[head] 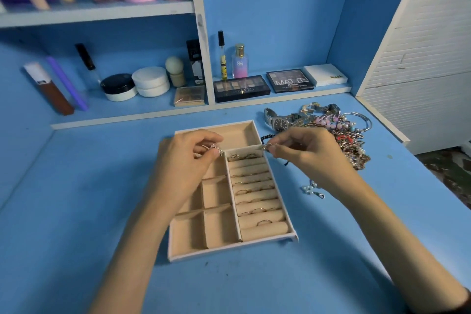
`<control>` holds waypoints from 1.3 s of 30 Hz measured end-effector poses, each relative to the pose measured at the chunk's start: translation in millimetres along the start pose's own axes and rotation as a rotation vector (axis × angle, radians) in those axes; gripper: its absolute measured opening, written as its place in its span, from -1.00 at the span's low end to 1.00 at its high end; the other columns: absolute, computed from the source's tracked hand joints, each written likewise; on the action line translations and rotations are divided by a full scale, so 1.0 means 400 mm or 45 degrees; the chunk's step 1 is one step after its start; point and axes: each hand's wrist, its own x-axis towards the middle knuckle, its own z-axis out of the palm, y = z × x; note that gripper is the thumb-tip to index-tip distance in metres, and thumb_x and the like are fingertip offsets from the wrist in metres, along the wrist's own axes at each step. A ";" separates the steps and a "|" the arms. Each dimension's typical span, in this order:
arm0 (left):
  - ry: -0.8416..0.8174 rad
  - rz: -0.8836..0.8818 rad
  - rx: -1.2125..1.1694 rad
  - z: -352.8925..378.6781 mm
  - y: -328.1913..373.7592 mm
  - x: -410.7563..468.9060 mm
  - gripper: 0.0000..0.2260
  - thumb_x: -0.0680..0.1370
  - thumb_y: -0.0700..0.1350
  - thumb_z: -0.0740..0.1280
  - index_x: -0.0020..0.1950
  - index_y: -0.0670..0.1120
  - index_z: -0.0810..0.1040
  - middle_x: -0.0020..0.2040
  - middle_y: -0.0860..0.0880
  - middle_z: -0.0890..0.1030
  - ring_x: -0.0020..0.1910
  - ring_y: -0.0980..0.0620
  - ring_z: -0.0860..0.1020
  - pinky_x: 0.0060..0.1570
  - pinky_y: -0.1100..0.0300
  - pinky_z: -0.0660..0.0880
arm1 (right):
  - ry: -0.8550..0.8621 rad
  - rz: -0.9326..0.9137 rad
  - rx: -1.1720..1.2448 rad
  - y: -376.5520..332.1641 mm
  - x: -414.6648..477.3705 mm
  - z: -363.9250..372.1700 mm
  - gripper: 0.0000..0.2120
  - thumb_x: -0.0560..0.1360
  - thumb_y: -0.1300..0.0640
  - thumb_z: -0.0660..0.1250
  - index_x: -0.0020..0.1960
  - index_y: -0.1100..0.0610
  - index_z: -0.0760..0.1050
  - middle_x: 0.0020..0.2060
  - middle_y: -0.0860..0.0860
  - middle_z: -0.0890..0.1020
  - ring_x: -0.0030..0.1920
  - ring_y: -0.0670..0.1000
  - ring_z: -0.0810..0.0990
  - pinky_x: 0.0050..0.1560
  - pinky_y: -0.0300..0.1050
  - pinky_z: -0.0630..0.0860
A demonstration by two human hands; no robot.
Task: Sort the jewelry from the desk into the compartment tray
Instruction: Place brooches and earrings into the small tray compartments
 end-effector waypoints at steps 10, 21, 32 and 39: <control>-0.391 0.071 0.286 -0.019 -0.043 0.006 -0.80 0.50 -0.22 0.33 0.00 0.06 0.62 -0.23 0.16 0.60 -0.22 0.34 0.52 -0.15 0.51 0.39 | -0.029 -0.081 -0.131 -0.033 0.010 0.072 -0.93 0.44 0.16 0.40 -0.15 0.05 0.66 -0.32 -0.08 0.68 -0.27 -0.05 0.60 -0.21 -0.20 0.51; 0.048 0.138 0.361 -0.004 -0.073 -0.006 -0.83 0.47 -0.14 0.35 0.02 0.07 0.59 -0.18 0.15 0.60 -0.21 0.16 0.39 -0.15 0.29 0.37 | 0.010 -0.319 -0.311 -0.059 0.024 0.114 -0.91 0.37 0.30 0.45 -0.15 0.16 0.68 -0.42 -0.23 0.53 -0.36 -0.29 0.50 -0.28 -0.48 0.38; 0.342 0.105 0.071 -0.008 -0.089 -0.015 -0.85 0.48 -0.19 0.34 0.00 0.00 0.62 -0.22 0.10 0.59 -0.25 0.25 0.41 -0.24 0.58 0.29 | 0.022 -0.669 -0.890 -0.050 0.074 0.221 -0.93 0.23 0.28 0.42 -0.31 0.15 0.62 -0.42 0.04 0.51 -0.31 0.09 0.44 -0.38 -0.18 0.26; 0.335 0.107 0.076 -0.016 -0.092 -0.012 -0.85 0.49 -0.20 0.33 -0.01 -0.01 0.62 -0.22 0.12 0.56 -0.25 0.26 0.42 -0.26 0.56 0.29 | -0.023 -0.702 -0.943 -0.040 0.068 0.219 -0.89 0.23 0.24 0.40 -0.31 0.09 0.68 -0.38 0.03 0.48 -0.27 0.13 0.44 -0.32 -0.09 0.38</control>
